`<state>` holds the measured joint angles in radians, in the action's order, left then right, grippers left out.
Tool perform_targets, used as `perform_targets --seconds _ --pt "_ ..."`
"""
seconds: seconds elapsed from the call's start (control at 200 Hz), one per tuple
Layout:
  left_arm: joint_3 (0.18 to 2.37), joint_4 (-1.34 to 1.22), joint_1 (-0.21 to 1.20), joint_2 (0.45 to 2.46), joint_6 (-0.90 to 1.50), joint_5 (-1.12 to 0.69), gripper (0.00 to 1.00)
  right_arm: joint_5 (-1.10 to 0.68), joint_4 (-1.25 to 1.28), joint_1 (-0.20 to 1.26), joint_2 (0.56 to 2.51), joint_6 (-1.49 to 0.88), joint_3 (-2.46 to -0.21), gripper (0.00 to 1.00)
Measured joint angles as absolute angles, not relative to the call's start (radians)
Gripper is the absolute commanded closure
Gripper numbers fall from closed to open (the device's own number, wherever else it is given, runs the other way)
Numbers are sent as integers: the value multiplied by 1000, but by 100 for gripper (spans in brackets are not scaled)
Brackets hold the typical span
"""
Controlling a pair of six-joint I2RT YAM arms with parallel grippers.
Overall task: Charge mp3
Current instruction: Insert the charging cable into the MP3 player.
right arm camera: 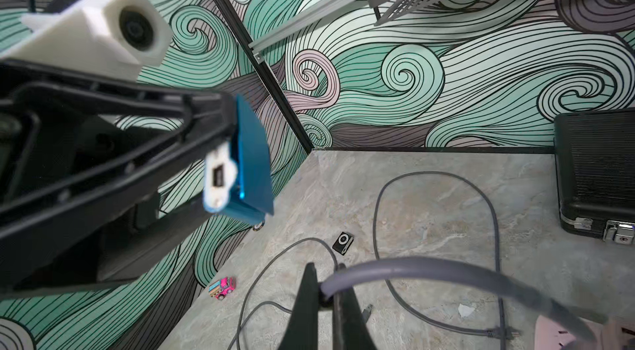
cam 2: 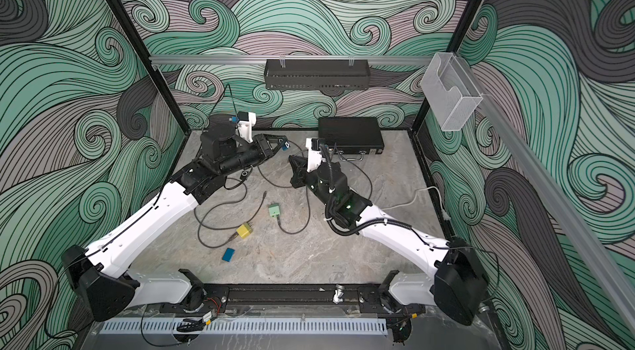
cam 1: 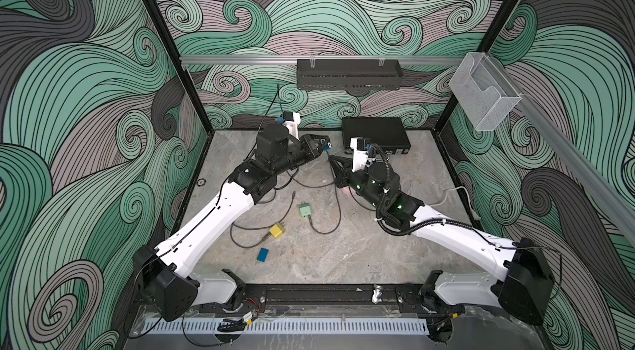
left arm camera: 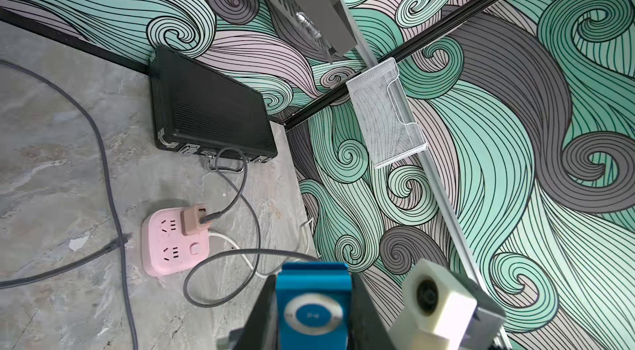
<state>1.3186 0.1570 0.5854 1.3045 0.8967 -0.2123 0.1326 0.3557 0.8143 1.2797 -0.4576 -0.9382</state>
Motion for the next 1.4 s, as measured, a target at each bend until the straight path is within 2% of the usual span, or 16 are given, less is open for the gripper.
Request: perform_targets --seconds 0.351,1.397 --pt "1298 210 585 1289 866 -180 89 54 385 781 1137 -478 -944 100" --pt "1280 159 599 1284 903 -200 90 0 521 771 1220 -531 -943 100"
